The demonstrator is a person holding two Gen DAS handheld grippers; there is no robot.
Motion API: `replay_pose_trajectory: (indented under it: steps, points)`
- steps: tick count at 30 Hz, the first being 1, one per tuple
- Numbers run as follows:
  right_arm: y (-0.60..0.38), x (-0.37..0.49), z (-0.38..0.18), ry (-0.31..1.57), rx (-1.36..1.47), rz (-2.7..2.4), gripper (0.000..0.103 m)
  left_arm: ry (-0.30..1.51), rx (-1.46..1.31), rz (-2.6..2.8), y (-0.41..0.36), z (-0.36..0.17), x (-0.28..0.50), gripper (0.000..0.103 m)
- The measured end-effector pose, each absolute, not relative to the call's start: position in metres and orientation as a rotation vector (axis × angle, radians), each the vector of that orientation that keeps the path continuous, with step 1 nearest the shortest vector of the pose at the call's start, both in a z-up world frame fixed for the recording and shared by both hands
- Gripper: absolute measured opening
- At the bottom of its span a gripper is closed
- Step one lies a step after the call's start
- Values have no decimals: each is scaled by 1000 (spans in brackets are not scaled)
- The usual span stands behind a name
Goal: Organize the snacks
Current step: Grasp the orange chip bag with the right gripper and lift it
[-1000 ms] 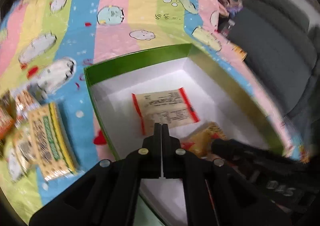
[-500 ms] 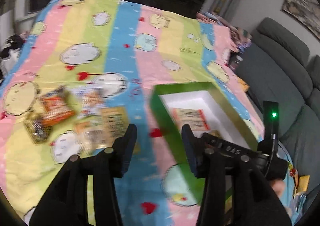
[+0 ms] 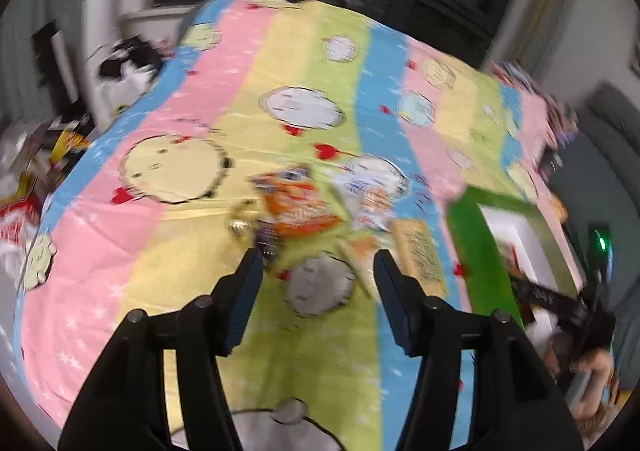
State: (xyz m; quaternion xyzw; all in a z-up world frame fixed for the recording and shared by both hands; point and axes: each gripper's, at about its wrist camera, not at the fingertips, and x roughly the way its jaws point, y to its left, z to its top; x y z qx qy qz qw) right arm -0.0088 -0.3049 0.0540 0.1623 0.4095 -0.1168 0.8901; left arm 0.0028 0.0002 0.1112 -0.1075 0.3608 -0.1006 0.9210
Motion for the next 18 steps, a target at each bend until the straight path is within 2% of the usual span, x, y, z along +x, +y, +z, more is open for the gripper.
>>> replay_pose_trajectory:
  steps: [5,8,11,13,15,18]
  points:
    - [-301,-13,54,848,344,-246,66,797,-335,-195,40,91,18,61]
    - [-297,-12,57,859,332,-258,66,809,-362,-157,53,84,25,71]
    - [-293,-18,72,870,301,-288,66,829,-380,-123,67,78,29,76]
    - [-281,-25,92,811,239,-317,69,840,-430,-106,78,75,31,79]
    - [-260,-30,115,735,199,-294,81,841,-467,-109,84,75,31,84]
    - [-218,-16,137,689,194,-79,87,841,-482,-100,86,75,33,88]
